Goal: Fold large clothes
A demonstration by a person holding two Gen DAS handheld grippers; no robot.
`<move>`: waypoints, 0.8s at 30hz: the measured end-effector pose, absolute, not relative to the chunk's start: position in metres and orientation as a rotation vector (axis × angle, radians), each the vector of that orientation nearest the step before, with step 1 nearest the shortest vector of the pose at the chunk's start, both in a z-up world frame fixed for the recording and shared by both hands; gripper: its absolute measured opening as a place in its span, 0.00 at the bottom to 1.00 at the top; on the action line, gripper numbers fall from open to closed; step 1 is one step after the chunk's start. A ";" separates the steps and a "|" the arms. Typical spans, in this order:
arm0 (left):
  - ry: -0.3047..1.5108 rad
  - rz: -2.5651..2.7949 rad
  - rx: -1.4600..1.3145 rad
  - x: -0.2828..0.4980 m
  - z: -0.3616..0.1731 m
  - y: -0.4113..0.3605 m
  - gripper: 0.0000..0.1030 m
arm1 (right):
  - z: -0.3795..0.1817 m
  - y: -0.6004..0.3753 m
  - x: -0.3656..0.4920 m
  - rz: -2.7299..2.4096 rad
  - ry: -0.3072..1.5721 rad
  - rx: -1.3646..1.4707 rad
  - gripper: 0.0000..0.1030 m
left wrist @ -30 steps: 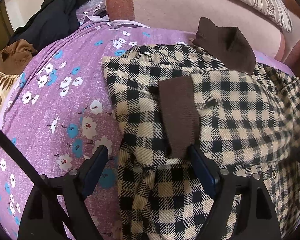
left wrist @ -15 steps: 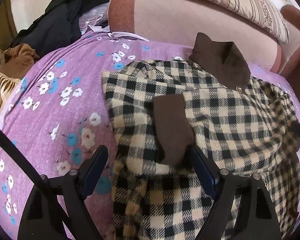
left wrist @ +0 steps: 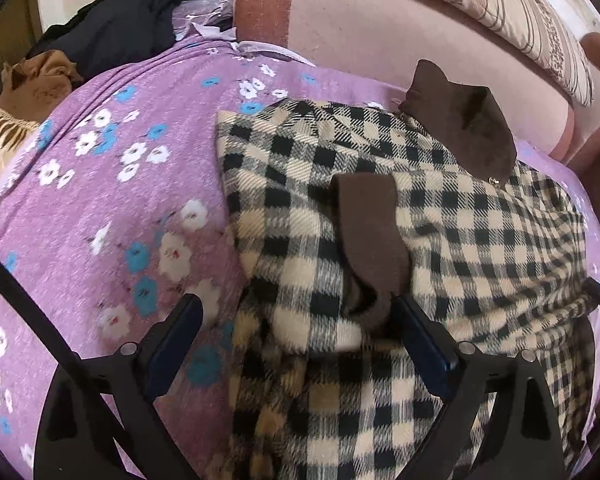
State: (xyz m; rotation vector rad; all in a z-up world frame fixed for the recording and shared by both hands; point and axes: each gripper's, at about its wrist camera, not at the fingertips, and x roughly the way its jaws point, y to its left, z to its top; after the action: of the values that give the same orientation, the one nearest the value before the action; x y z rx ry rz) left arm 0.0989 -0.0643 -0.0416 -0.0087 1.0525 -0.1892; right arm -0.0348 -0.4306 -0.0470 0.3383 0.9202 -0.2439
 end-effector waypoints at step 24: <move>1.160 -0.296 0.024 -0.137 -0.015 0.041 0.92 | -0.047 -0.412 -0.268 -0.031 1.156 0.512 0.72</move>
State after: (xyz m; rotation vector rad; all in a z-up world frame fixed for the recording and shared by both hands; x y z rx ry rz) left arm -0.1369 0.0413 -0.0154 0.0243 1.1596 -0.2962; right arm -0.2677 -0.4117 -0.0474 0.5116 1.1557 -0.0308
